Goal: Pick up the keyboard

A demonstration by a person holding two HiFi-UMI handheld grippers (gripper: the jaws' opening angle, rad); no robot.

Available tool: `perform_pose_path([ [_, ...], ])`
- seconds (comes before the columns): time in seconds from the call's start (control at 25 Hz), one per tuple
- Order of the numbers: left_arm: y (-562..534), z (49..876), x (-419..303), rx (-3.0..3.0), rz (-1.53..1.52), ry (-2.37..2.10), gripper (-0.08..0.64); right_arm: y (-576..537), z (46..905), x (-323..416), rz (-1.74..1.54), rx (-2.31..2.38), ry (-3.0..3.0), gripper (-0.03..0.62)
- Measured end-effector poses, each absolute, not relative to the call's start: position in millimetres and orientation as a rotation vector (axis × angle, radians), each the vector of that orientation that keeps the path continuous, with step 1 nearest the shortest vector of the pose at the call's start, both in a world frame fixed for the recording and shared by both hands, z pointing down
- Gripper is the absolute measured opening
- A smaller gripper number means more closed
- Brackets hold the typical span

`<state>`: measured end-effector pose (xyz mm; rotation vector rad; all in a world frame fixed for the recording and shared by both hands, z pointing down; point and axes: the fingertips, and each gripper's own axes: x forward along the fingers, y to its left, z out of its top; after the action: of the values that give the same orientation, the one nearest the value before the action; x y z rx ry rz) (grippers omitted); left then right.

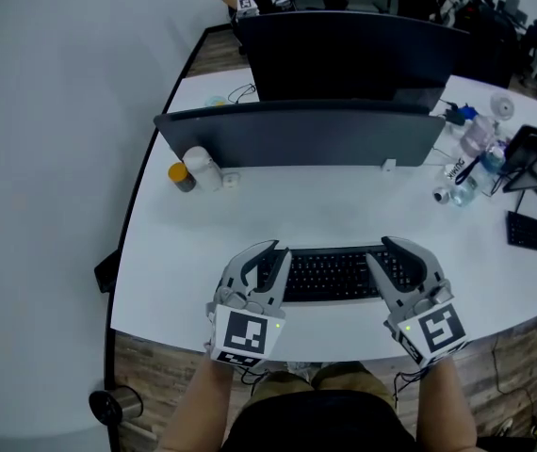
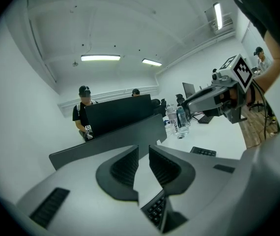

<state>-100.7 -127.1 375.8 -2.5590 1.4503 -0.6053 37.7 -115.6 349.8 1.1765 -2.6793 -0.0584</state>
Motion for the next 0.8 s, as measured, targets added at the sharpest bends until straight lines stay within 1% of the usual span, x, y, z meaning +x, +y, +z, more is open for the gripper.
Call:
perform_pose_path([
  [0.36, -135, 408, -130, -2.601, -0.652, 1.558, 0.085, -125, 375, 59, 0.025, 1.223, -2.609, 0.112],
  [0.6, -138, 440, -150, -2.562, -0.8, 1.574, 0.092, -137, 399, 73, 0.098, 1.25, -2.557, 0.114],
  [0.8, -138, 456, -162, -2.569, -0.823, 1.628, 0.092, -143, 421, 90, 0.152, 1.255, -2.501, 0.124],
])
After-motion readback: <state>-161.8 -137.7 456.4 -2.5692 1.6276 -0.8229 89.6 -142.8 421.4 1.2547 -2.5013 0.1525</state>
